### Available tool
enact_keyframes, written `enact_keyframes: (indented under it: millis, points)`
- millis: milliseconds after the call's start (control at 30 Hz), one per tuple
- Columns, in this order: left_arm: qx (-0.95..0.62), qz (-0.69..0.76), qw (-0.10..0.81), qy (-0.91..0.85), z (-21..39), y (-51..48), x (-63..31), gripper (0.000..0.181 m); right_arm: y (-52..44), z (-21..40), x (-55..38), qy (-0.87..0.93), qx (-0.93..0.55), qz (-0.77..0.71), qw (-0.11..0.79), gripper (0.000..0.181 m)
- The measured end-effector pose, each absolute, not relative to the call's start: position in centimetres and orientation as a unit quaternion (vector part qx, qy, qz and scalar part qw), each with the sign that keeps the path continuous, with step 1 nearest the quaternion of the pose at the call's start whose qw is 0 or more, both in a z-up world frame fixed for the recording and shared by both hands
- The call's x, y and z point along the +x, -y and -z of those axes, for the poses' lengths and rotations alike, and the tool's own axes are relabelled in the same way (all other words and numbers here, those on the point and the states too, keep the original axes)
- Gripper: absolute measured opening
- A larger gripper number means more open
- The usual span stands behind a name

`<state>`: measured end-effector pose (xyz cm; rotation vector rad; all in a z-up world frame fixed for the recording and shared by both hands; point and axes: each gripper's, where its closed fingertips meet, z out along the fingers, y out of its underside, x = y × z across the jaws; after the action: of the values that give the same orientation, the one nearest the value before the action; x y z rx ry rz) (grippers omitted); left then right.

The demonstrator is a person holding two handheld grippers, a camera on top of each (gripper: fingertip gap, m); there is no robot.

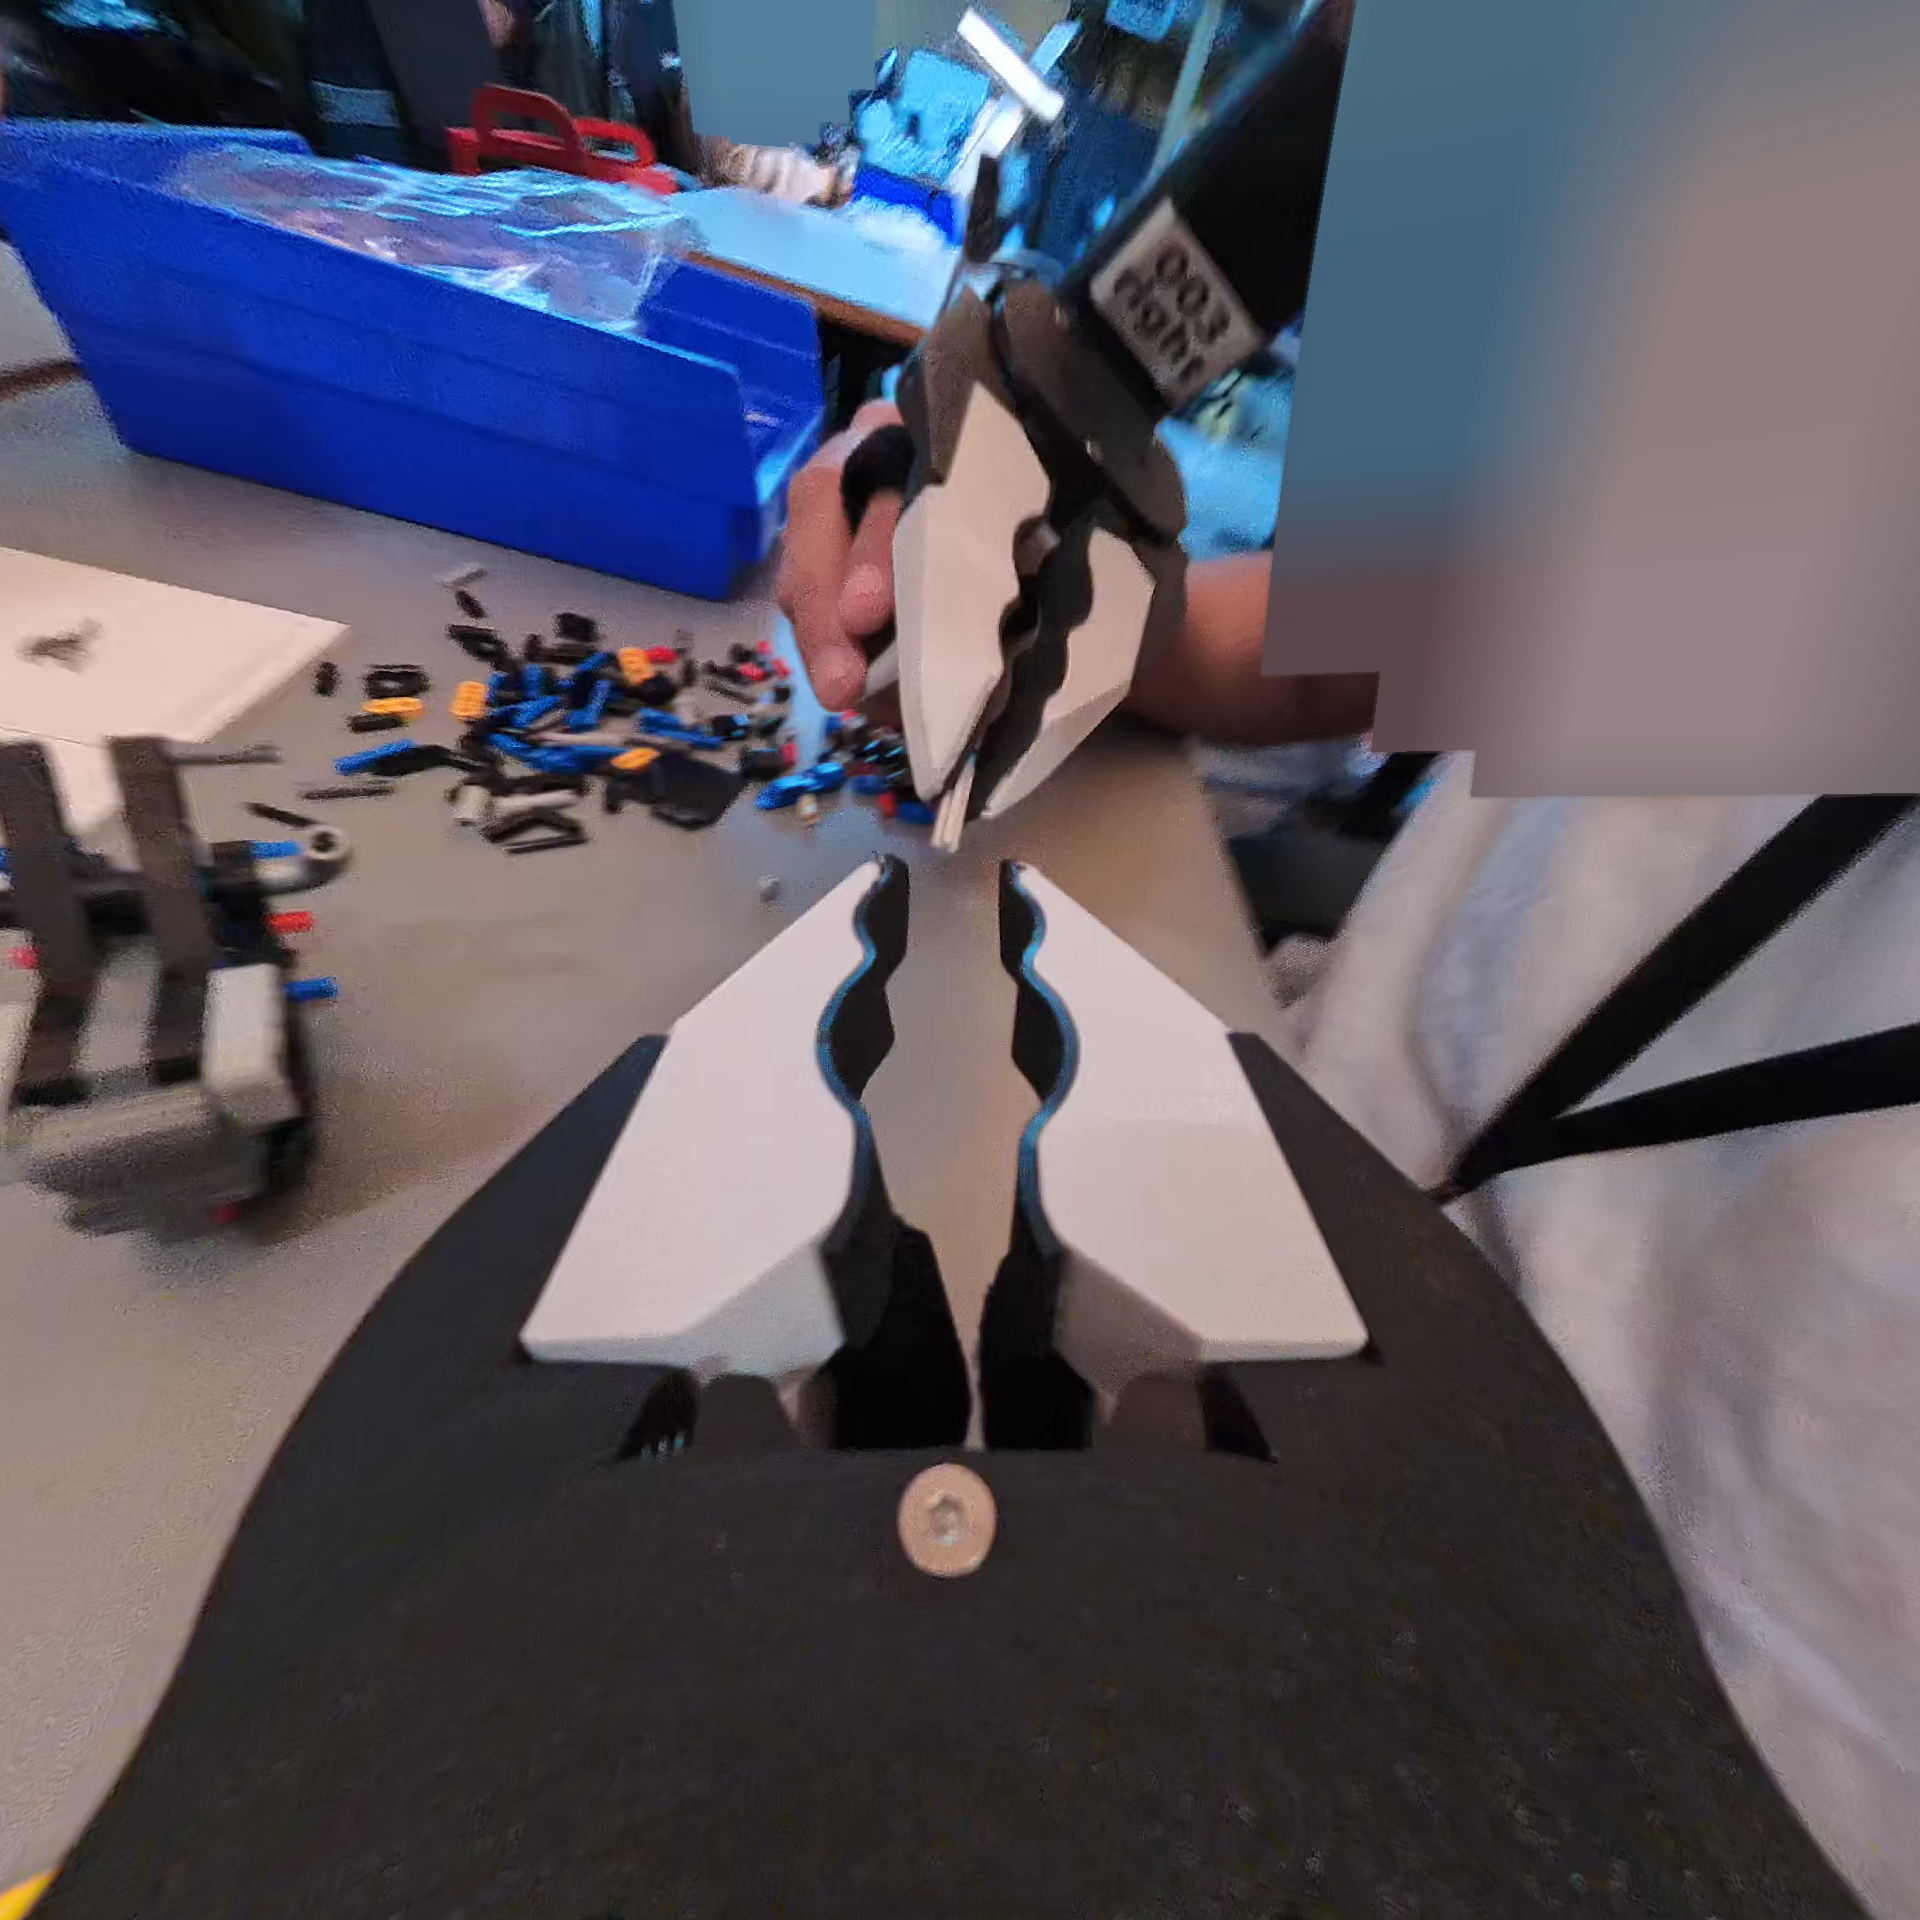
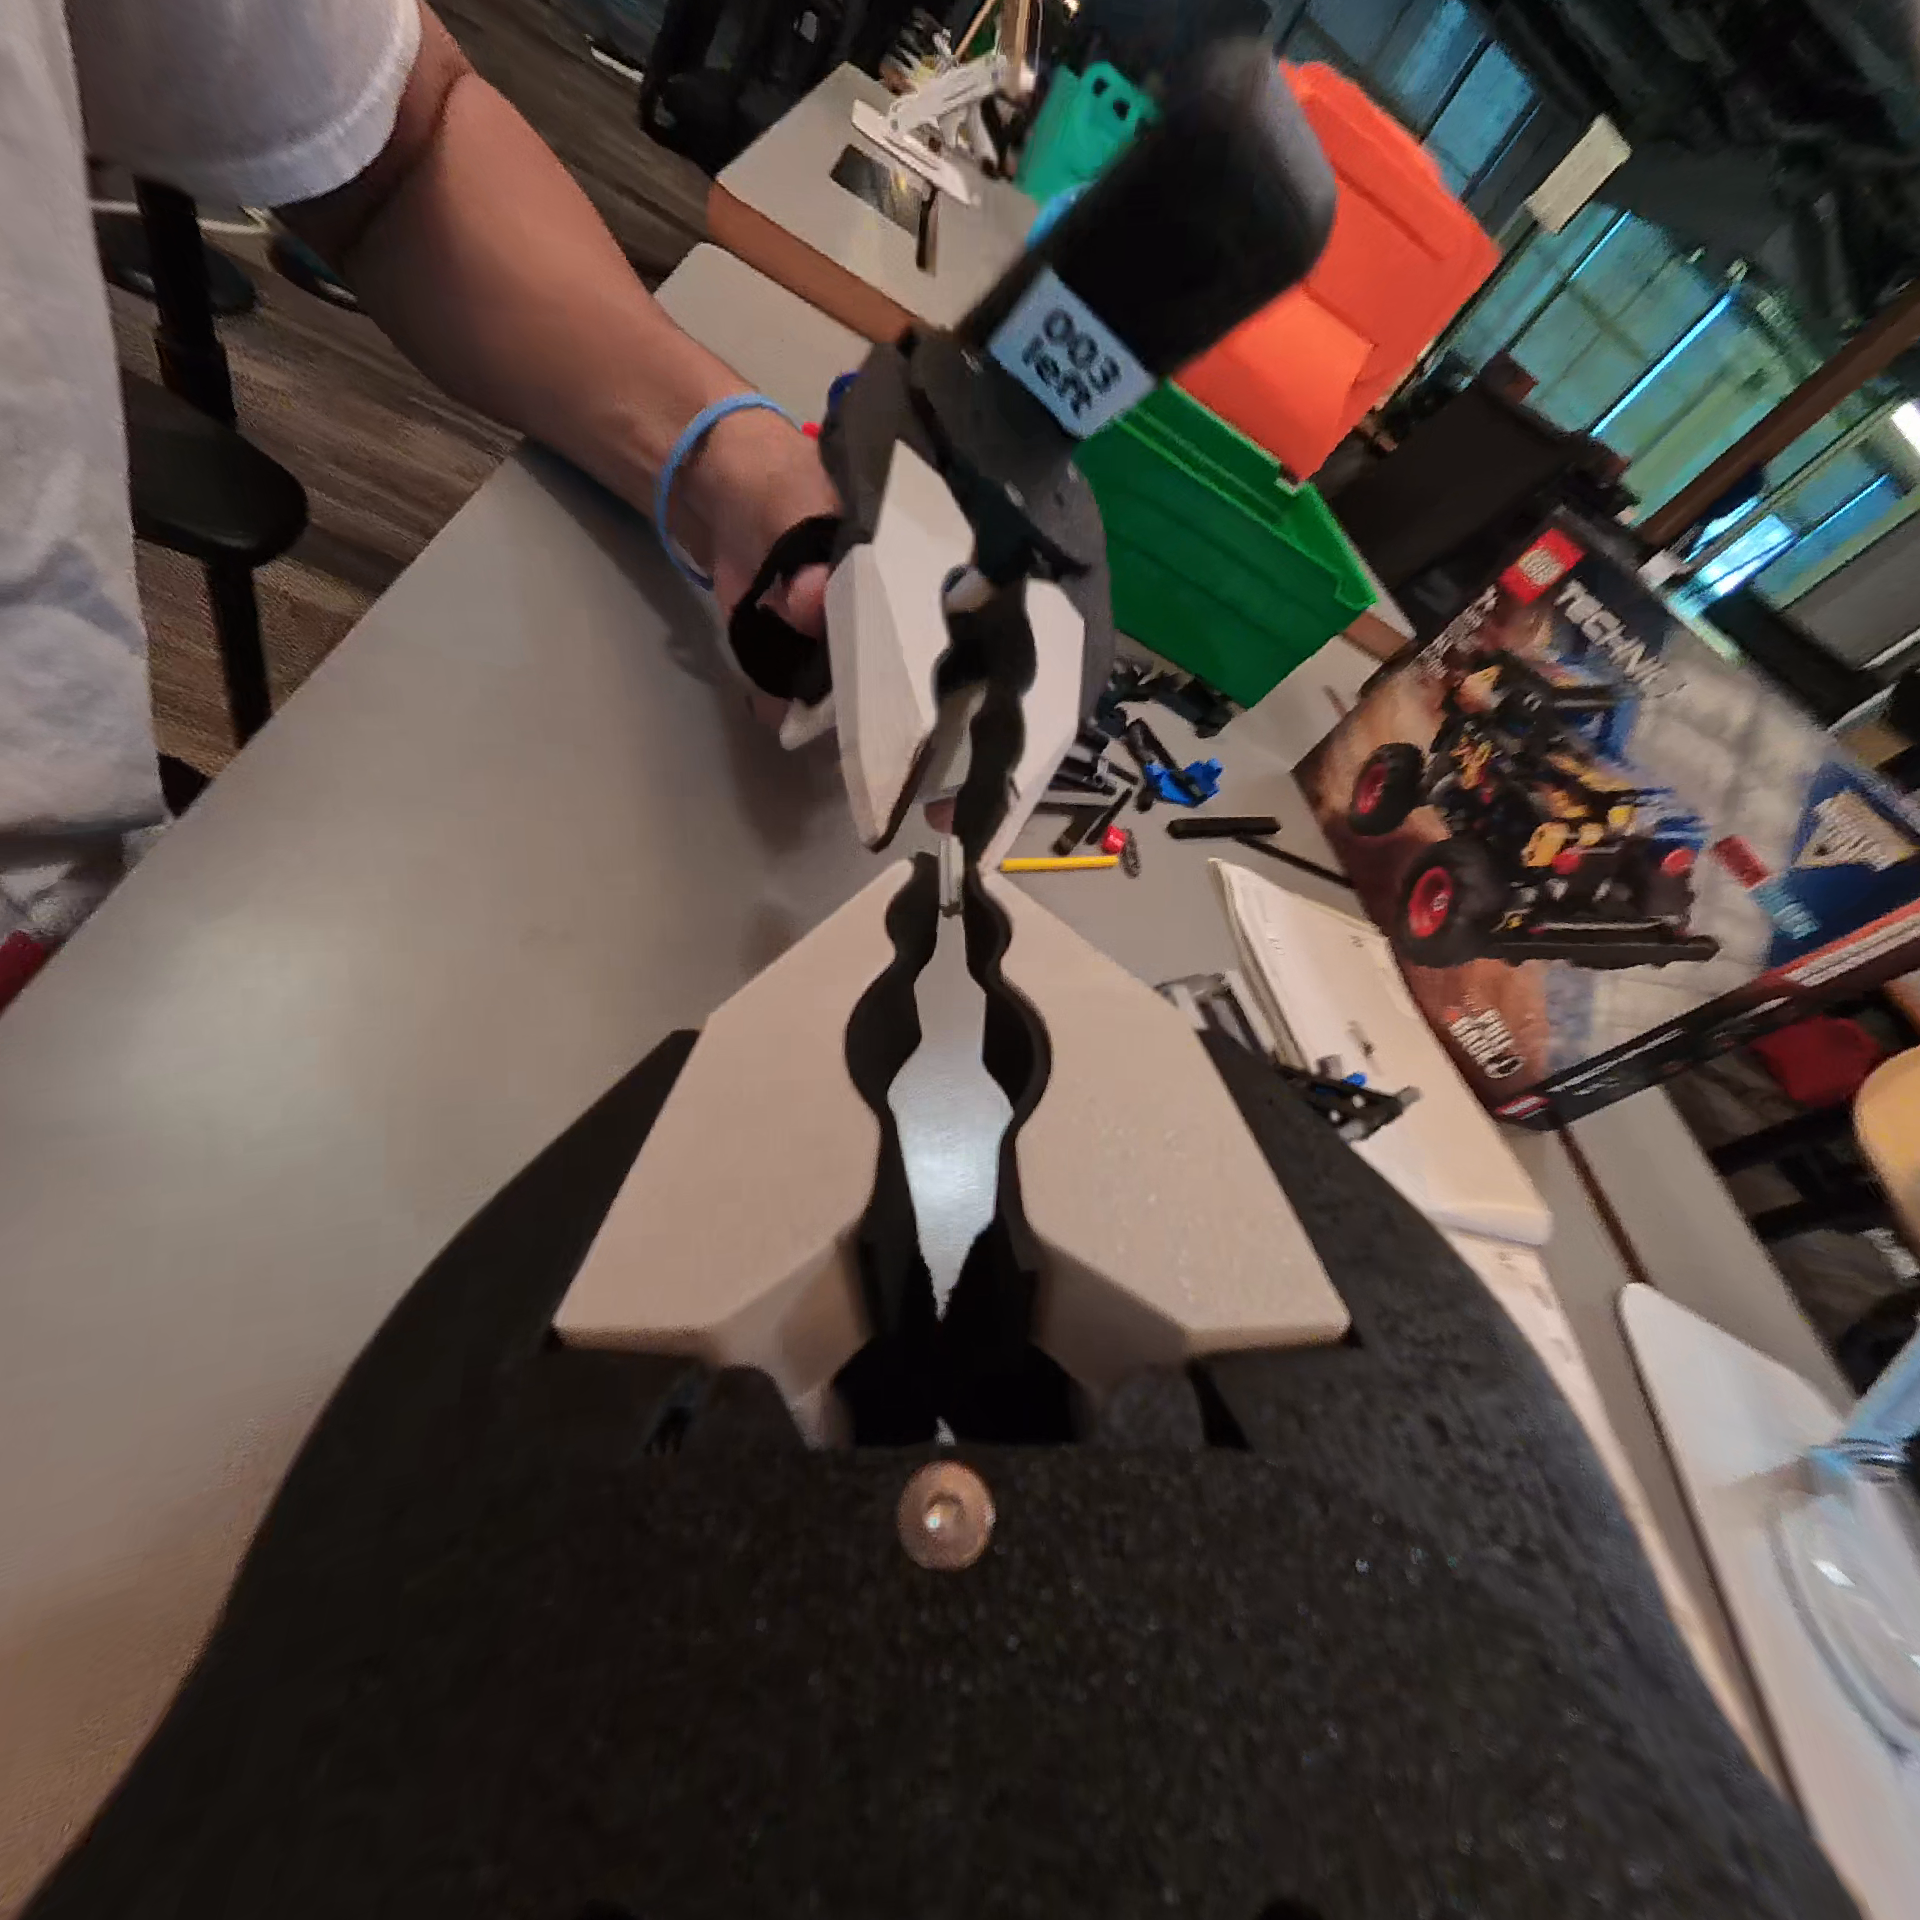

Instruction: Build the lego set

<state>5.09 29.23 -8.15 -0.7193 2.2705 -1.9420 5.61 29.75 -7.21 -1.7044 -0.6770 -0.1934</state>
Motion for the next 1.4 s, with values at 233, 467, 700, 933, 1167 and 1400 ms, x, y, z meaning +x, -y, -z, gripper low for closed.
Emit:
enact_keyframes:
  millis: [233,467,700,933,1167,1400]
  points:
    - [-0.261,0.704,-0.125,-0.649,5.9,-29.2,4.5,0.001,-29.8,6.9,4.9,0.336,-0.713,0.167,0.592,0.004]
    - [-0.278,0.690,-0.121,-0.657,6.7,-29.5,5.1,0.013,-29.9,6.8,4.9,0.344,-0.704,0.194,0.591,0.004]
    - [-0.279,0.692,-0.143,-0.650,6.9,-29.2,4.9,0.003,-29.8,6.6,5.2,0.343,-0.703,0.204,0.589,0.004]
    - [-0.280,0.696,-0.160,-0.642,6.9,-29.1,4.8,0.004,-29.7,6.7,5.1,0.349,-0.702,0.206,0.585,0.004]
    - [-0.284,0.698,-0.168,-0.636,6.9,-29.2,4.9,0.003,-29.7,6.7,5.1,0.352,-0.702,0.209,0.583,0.004]
    - [-0.285,0.700,-0.191,-0.627,6.8,-29.1,4.6,0.002,-29.7,6.6,4.8,0.347,-0.697,0.192,0.598,0.004]
